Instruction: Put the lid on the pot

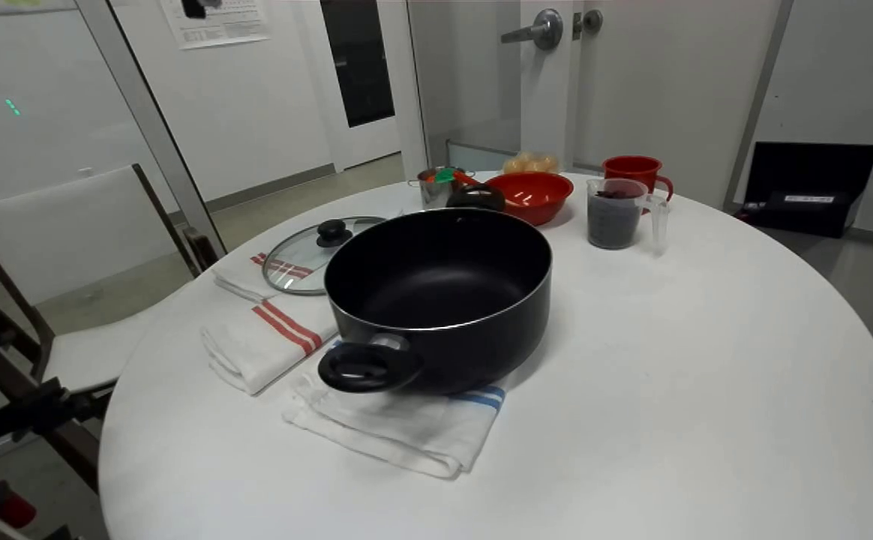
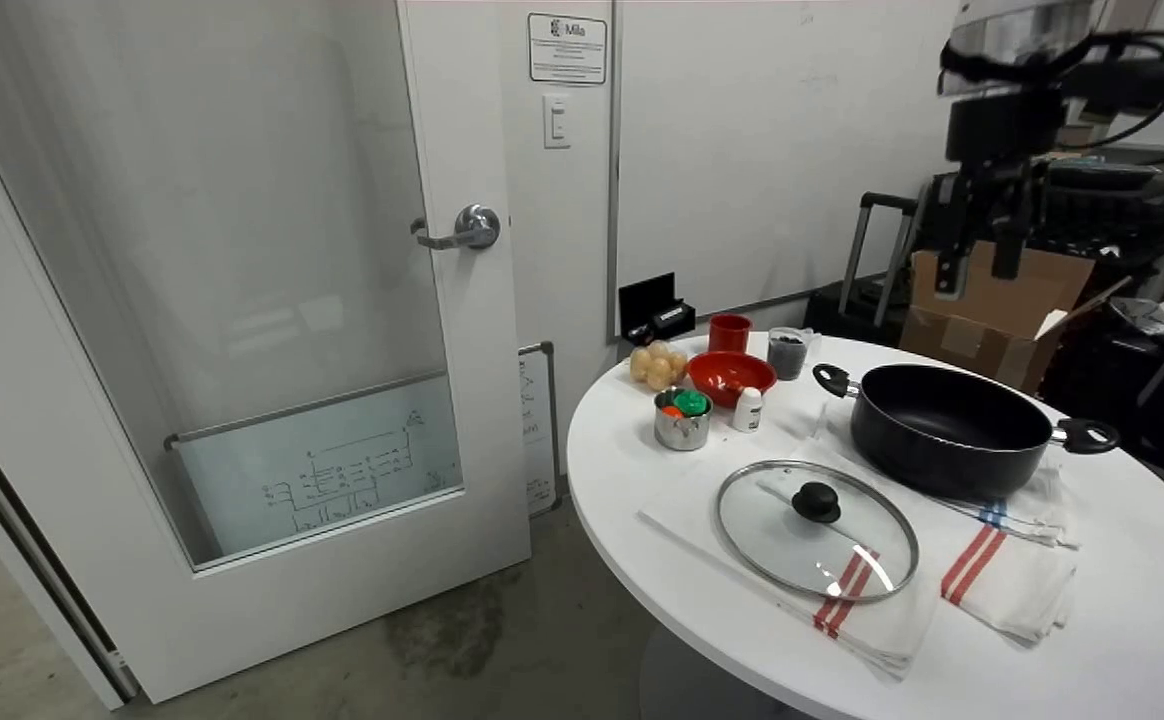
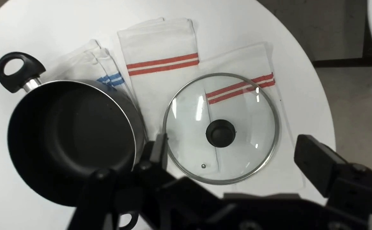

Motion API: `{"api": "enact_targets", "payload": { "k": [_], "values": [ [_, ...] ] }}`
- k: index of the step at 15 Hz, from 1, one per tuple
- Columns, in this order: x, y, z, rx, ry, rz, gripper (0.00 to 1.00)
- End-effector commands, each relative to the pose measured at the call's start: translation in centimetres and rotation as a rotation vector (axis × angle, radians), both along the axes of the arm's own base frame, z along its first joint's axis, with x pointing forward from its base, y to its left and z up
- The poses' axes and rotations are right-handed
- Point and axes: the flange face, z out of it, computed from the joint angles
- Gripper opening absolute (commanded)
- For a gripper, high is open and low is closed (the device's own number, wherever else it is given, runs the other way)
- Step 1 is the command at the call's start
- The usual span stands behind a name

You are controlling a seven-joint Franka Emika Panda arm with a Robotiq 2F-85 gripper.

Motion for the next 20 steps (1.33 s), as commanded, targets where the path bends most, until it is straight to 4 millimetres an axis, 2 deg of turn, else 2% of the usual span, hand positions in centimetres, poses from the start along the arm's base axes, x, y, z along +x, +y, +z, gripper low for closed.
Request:
{"api": "enact_targets", "payload": {
  "k": [1, 2, 6, 10, 14, 20],
  "values": [
    [3.9, 0.7, -6.2, -0.03, 0.02, 0.001, 1.0],
    [4.6, 0.7, -8.5, -0.028, 0.026, 0.004, 1.0],
    [6.6, 0.8, -15.4, -0.025, 0.061, 0.0, 1.0],
    [7.6, 1.4, -20.7, -0.025, 0.093, 0.009, 1.0],
    [8.4, 2.0, -24.1, -0.016, 0.116, 0.005, 1.0],
    [9.5, 2.1, -27.0, -0.002, 0.136, -0.003, 1.0]
  ]
}}
